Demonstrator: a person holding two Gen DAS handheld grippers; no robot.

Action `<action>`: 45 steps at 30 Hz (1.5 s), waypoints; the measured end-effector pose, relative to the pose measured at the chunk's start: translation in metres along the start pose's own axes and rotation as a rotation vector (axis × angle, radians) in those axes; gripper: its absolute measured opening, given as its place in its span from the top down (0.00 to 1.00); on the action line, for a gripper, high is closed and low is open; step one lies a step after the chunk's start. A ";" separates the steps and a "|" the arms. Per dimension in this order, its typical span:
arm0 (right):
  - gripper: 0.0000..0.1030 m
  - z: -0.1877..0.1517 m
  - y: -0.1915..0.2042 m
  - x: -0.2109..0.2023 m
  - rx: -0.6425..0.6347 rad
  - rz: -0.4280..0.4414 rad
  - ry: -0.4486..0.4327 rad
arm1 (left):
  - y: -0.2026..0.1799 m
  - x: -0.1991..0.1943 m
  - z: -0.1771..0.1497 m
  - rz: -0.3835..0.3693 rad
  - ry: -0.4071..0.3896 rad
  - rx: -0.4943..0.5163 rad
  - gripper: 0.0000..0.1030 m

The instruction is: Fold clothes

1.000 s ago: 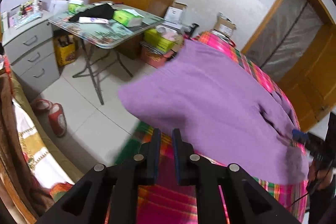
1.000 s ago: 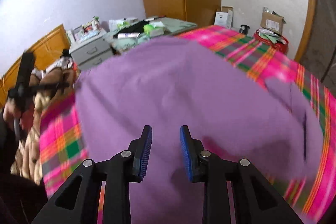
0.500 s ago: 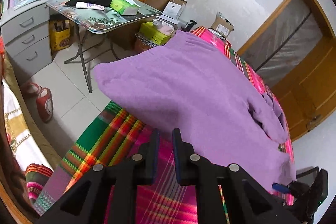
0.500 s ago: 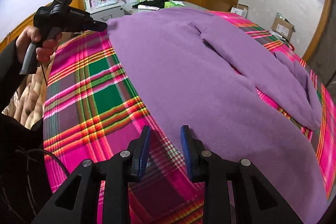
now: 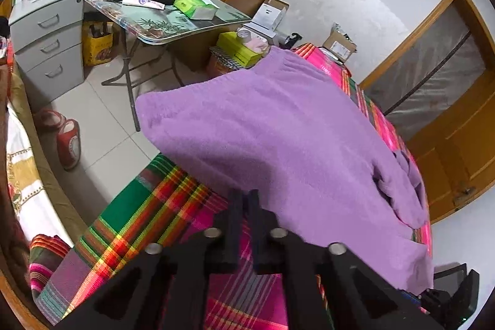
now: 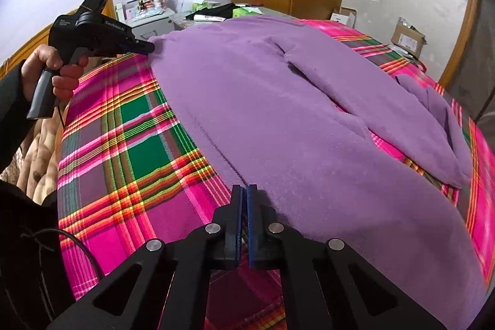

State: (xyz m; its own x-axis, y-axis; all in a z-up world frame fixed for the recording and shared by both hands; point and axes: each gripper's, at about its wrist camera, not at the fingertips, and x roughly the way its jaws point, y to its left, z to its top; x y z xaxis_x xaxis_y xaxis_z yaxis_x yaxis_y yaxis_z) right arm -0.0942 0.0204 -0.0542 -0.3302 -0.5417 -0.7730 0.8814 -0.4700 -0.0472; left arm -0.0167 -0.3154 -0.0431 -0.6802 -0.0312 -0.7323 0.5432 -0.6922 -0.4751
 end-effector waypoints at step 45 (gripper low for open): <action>0.70 -0.016 0.009 -0.023 0.098 0.126 -0.018 | 0.077 0.006 0.038 -0.022 -0.049 -0.192 0.89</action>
State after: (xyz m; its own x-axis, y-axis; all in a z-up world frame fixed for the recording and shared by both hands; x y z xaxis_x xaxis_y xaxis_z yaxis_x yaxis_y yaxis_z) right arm -0.0730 0.0394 -0.0468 -0.2258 -0.6126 -0.7574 0.8794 -0.4627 0.1120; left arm 0.0023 -0.3965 -0.0660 -0.7138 -0.0558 -0.6982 0.6084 -0.5433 -0.5786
